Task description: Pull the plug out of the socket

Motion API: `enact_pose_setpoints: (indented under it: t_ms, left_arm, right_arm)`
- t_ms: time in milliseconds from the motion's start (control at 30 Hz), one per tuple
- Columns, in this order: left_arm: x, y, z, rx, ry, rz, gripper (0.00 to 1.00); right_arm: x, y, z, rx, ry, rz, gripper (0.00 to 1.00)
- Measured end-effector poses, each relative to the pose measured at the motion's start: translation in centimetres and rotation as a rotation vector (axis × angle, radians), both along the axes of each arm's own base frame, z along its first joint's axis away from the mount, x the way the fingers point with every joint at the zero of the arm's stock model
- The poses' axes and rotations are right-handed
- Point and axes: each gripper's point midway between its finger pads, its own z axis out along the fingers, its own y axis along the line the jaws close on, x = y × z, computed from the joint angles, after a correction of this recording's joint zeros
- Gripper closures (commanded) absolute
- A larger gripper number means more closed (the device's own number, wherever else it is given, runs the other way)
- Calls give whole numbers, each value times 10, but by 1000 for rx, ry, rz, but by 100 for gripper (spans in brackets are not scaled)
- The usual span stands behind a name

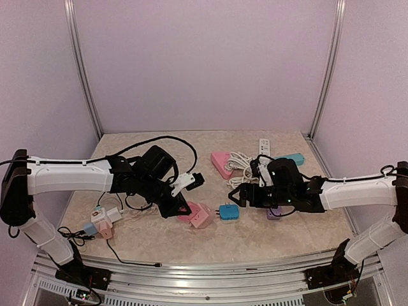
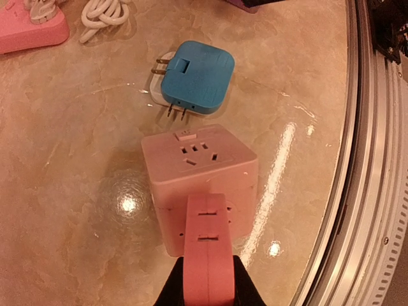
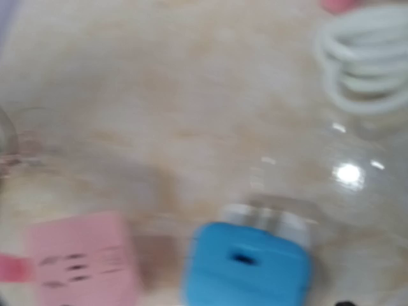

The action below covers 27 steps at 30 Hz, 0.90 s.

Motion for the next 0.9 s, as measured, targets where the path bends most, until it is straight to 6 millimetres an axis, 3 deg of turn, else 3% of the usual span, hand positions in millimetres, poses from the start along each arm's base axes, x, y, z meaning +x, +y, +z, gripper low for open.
enact_pose_setpoints:
  t_ms: [167, 367, 600, 900]
  left_arm:
    - [0, -3, 11, -37, -4, 5, 100]
    - [0, -5, 27, -91, -13, 0, 100]
    - [-3, -7, 42, -138, -32, -12, 100]
    - [-5, -9, 45, -152, -26, -21, 100]
  right_arm:
    - [-31, 24, 37, 107, -28, 121, 3]
    - [-66, 53, 32, 130, 16, 247, 0]
    - [-69, 77, 11, 106, 65, 289, 0]
    - [-60, 92, 4, 114, 74, 278, 2]
